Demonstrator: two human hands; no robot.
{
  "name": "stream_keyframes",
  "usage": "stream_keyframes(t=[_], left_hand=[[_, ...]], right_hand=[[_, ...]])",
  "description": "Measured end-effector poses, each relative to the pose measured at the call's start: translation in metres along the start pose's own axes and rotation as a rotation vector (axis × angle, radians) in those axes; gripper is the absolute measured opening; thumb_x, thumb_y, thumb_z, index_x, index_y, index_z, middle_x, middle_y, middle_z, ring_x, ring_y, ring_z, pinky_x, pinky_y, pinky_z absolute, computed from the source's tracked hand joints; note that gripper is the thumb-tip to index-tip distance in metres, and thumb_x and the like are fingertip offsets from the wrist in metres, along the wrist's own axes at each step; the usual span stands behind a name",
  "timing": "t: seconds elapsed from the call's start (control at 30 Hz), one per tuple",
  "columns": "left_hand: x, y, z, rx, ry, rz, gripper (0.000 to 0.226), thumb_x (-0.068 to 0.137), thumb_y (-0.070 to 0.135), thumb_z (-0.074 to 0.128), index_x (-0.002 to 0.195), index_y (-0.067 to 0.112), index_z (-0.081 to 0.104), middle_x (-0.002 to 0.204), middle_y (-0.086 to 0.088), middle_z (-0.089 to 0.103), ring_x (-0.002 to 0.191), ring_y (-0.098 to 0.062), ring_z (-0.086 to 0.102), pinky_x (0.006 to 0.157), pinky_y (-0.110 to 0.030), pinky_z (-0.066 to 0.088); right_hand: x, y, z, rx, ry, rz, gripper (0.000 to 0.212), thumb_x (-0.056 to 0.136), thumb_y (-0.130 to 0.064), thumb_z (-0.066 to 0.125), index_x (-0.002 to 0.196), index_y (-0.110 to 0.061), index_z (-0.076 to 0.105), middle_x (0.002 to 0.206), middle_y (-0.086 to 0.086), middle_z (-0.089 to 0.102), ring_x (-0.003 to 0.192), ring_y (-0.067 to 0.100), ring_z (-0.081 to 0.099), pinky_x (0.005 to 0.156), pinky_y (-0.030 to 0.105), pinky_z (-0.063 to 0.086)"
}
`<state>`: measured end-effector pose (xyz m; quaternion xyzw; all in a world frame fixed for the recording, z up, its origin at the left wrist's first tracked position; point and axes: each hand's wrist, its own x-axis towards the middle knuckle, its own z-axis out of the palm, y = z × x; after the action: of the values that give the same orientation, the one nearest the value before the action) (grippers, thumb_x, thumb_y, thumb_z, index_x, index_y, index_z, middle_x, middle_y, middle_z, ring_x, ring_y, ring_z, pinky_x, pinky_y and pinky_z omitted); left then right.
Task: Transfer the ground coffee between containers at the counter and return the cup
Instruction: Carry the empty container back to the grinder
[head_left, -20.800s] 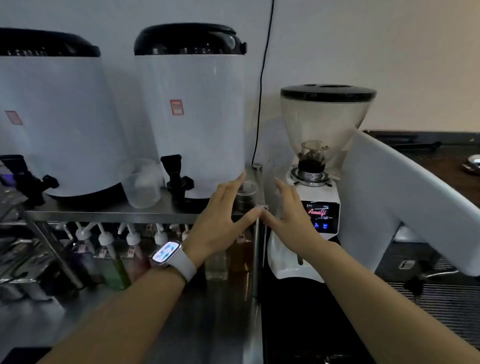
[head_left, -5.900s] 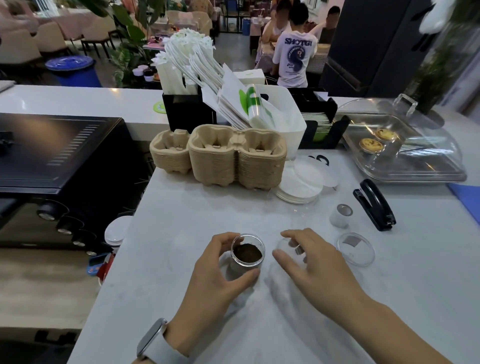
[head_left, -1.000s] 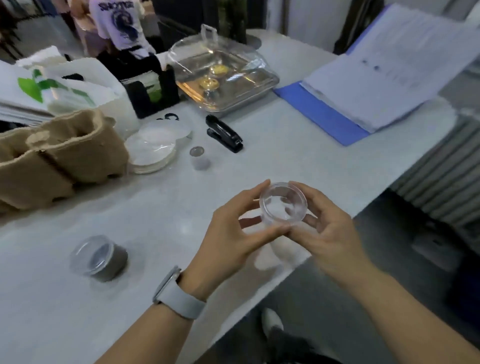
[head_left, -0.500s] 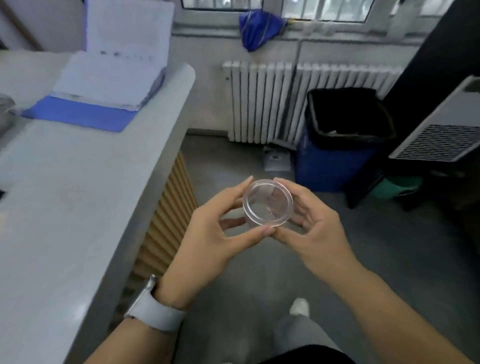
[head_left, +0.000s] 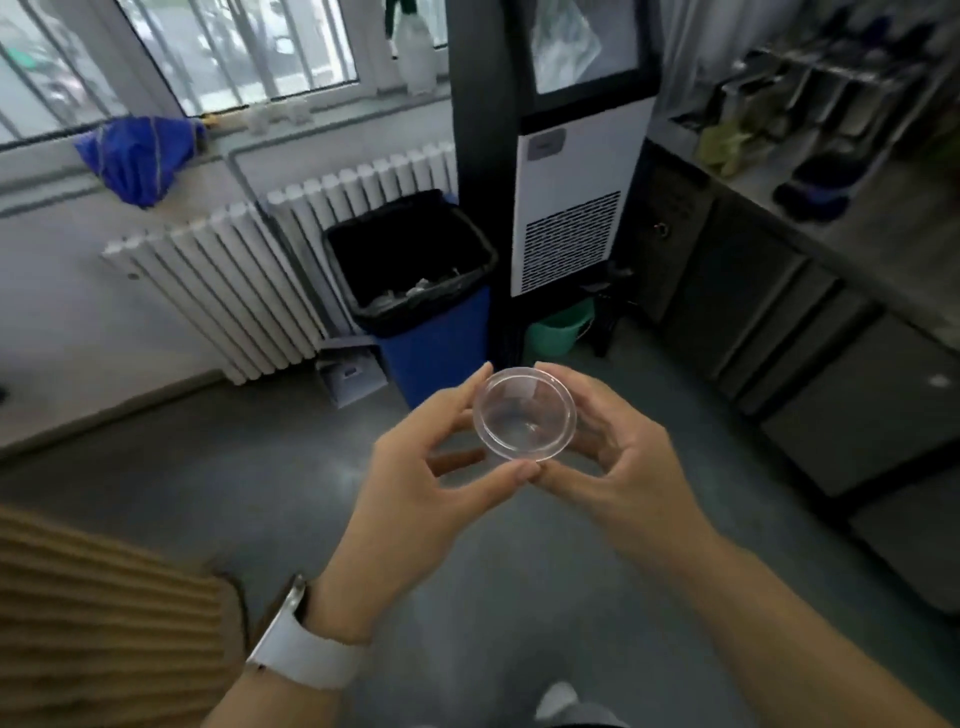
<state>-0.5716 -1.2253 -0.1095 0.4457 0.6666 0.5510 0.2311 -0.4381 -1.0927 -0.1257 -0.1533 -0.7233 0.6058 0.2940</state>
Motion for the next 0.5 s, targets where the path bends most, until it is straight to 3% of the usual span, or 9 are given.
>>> stream_keyframes(t=[0.13,0.27,0.4,0.5], left_hand=[[0.052,0.007,0.057,-0.028,-0.112,0.041,0.078,0.077,0.048,0.080,0.147,0.033,0.051,0.134,0.016,0.069,0.126,-0.005,0.067,0.096,-0.019,0.059],[0.104,0.014,0.116,-0.041,-0.261,0.085,0.072,0.078,0.041,0.084,0.143,0.039,0.052,0.135,0.011,0.069,0.126,-0.006,0.068,0.096,-0.022,0.059],[0.150,0.018,0.179,-0.059,-0.427,0.117,0.077,0.078,0.039,0.085,0.147,0.028,0.054,0.135,0.009,0.070,0.125,-0.009,0.069,0.097,-0.025,0.060],[0.183,0.022,0.229,-0.077,-0.539,0.140,0.073,0.074,0.043,0.086,0.139,0.044,0.053,0.131,0.019,0.070,0.124,-0.004,0.069,0.096,-0.021,0.060]], right_hand=[[0.003,0.003,-0.067,-0.033,0.136,-0.003,0.061,0.078,-0.046,0.083,0.134,-0.047,0.057,0.132,-0.018,0.068,0.124,0.006,0.066,0.098,0.019,0.052],[-0.004,0.009,-0.129,-0.045,0.308,0.024,0.062,0.078,-0.041,0.085,0.134,-0.039,0.058,0.132,-0.017,0.068,0.125,0.006,0.065,0.100,0.020,0.052],[-0.014,0.019,-0.184,-0.075,0.496,0.040,0.061,0.081,-0.033,0.085,0.135,-0.031,0.059,0.132,-0.014,0.069,0.126,0.009,0.065,0.102,0.024,0.052],[-0.021,0.028,-0.227,-0.110,0.616,0.080,0.068,0.077,-0.030,0.084,0.139,-0.018,0.058,0.133,-0.006,0.069,0.126,0.014,0.065,0.105,0.034,0.052]])
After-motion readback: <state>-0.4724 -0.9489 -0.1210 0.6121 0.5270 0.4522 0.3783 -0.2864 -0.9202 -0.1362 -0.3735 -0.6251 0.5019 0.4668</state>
